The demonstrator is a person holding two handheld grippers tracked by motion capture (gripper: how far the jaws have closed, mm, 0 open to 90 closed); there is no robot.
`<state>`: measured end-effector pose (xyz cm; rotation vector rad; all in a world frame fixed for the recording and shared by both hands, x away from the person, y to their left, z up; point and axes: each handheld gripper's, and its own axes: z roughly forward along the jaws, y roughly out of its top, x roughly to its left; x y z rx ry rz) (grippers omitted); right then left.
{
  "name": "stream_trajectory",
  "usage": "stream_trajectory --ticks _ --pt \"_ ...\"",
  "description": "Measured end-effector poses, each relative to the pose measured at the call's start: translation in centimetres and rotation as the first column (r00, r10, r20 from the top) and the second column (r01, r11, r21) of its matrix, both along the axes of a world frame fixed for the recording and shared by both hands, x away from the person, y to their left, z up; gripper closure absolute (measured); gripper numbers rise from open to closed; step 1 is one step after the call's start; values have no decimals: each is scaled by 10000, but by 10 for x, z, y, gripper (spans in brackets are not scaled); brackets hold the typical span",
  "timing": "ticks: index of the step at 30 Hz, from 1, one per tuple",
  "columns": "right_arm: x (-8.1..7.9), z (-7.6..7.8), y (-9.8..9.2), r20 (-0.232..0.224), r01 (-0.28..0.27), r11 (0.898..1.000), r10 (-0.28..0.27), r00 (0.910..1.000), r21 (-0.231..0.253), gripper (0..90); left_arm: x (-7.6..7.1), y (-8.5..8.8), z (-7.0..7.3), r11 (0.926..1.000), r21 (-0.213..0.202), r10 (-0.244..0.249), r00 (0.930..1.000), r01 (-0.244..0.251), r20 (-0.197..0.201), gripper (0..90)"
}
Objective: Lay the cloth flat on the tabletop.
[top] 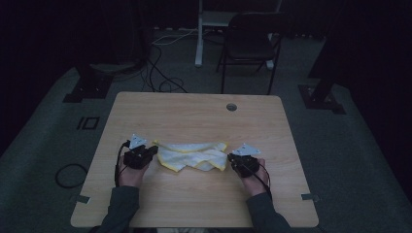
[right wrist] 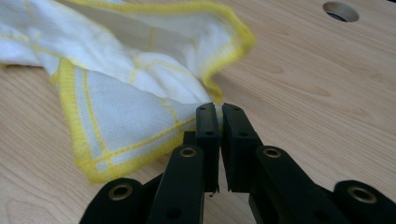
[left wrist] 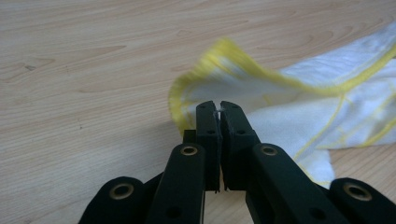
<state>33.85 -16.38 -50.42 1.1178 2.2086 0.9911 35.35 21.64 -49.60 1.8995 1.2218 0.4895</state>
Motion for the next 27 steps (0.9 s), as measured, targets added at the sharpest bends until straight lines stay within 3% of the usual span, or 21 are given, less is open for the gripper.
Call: stream_trajectory --ticks 14,19,21,22,24,27 --pt "-1 -1 -18 -93 243 9997 -242 9997 104 864 15 4 -8 9996 179 202 9993 -197 -318 884" --pt "0 -6 -15 -237 204 9998 -205 9995 -60 857 18 1 -10 9994 294 212 9993 -203 -301 845" --pt "1 -6 -16 -292 180 9998 -182 9994 -92 841 16 1 -8 9992 290 272 9994 -266 -203 778" --pt "1 -6 -16 -313 286 9995 -289 9991 -113 791 12 2 -5 9993 194 318 9995 -316 -91 765" --pt "0 -6 -17 -330 301 9995 -303 9990 -61 773 10 2 -3 9994 161 303 9995 -303 -26 749" --pt "-4 -2 -18 -155 226 9997 -226 9996 -8 716 -5 -3 4 9998 151 -112 9996 108 241 737"
